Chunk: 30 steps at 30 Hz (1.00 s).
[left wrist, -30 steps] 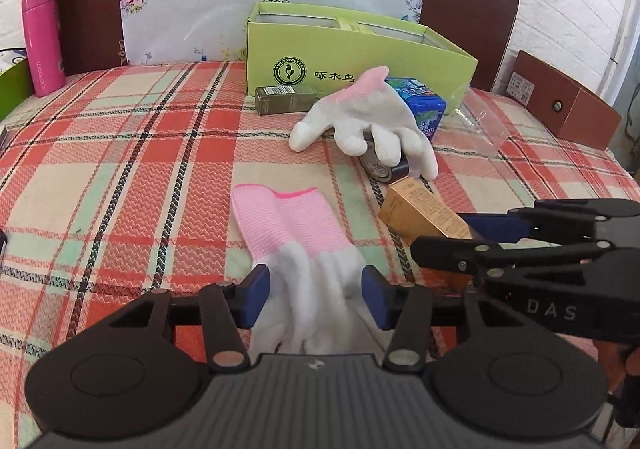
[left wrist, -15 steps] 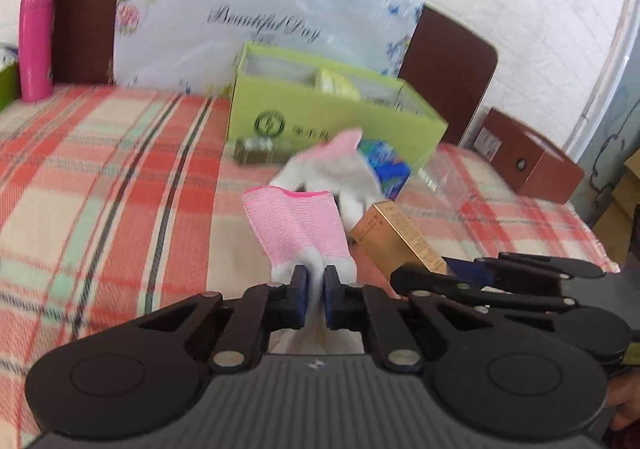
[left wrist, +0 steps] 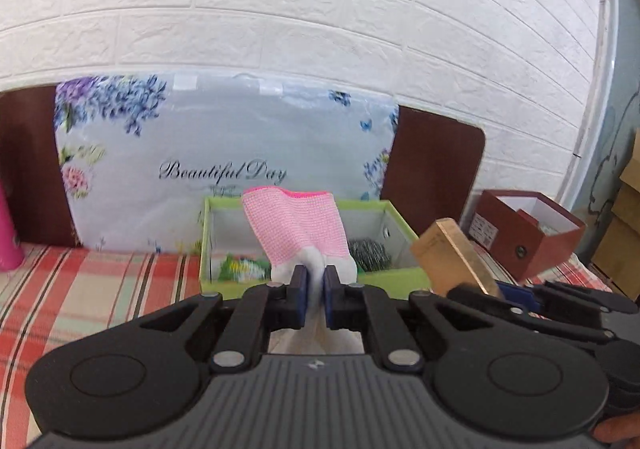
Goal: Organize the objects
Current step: 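Carry glove and tan box into the lime-green box and release both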
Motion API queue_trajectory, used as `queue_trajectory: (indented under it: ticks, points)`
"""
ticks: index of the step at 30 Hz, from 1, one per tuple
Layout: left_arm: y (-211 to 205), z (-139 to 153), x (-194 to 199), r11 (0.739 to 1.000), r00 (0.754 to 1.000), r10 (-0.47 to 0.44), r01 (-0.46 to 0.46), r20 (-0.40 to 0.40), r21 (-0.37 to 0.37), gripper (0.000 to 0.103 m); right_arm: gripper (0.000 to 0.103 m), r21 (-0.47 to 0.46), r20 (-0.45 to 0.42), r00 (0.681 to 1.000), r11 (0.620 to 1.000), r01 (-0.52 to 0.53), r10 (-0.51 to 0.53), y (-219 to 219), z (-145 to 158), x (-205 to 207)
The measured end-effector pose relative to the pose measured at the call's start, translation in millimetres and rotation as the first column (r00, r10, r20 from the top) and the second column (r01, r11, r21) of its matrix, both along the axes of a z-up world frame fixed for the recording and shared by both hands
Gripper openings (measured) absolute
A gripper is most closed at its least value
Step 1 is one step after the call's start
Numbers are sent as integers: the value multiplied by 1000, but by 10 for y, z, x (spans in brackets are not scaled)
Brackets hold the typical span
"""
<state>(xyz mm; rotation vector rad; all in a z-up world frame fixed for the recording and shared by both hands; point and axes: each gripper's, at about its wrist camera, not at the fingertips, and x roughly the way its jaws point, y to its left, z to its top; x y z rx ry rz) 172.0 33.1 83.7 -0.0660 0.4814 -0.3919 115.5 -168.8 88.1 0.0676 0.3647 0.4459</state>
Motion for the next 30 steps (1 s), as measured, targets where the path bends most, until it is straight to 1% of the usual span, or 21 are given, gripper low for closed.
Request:
queue_trajectory:
  ticks: [4,7,9,13,15,16,17,18,19,20,21,22,23,24,25,28,29,30]
  points:
    - [-58,110,478,1000,1000,13,-13,-4,7,7,23,25,-26,996,996,88,-87,-125,21,451]
    - [-135,151,794,999,1000,5,-5,12,49,7,23,38,-56,990,990,133,-130,-181,-15,771]
    - [-179,128,983,997,1000,-2,1,10,73,7,23,48,-74,986,987,154,-150,-203,-52,960]
    - [-217,-38,1297,996,1000,-14,16,-21,89,7,23,50,-98,979,981,186,-181,-190,-180,1274]
    - [-230,-155,1413,995,1000,-17,19,-24,95,7,24,44,-116,976,980,193,-186,-156,-274,1418]
    - [-237,-221,1447,995,1000,-14,15,-18,96,10,24,31,-125,974,980,195,-189,-122,-335,1497]
    - [-234,-290,1480,995,1000,-1,3,-18,100,16,24,11,-133,973,981,193,-190,-85,-393,1565]
    - [-228,-358,1510,994,999,22,-18,-29,106,38,32,-18,-139,974,984,179,-180,-44,-460,1638]
    - [-212,-434,1537,992,998,52,-47,-38,114,65,53,-57,-136,976,985,165,-171,-3,-525,1678]
    - [-190,-497,1534,990,997,76,-71,-31,119,73,62,-100,-118,977,981,167,-178,37,-581,1680]
    - [-159,-555,1517,989,996,93,-90,-16,121,75,68,-139,-85,979,976,170,-183,67,-633,1654]
    - [-127,-598,1503,989,995,95,-93,-18,119,75,71,-173,-57,982,970,170,-182,91,-681,1617]
    - [-94,-630,1495,990,995,96,-92,-31,112,75,73,-189,-48,982,967,170,-182,100,-715,1594]
    - [-61,-650,1482,991,994,96,-91,-43,103,75,78,-189,-46,982,967,173,-184,96,-738,1558]
    - [-40,-656,1453,991,995,95,-90,-44,99,75,80,-176,-50,982,969,173,-185,77,-750,1533]
    - [-16,-587,1337,989,994,105,-102,-26,105,75,82,-138,-60,979,973,184,-193,33,-716,1458]
    - [-9,-543,1287,988,993,114,-112,-17,104,75,84,-132,-51,979,973,188,-197,21,-671,1415]
    - [-5,-491,1233,987,992,123,-122,-11,101,75,87,-129,-37,980,973,191,-197,7,-616,1367]
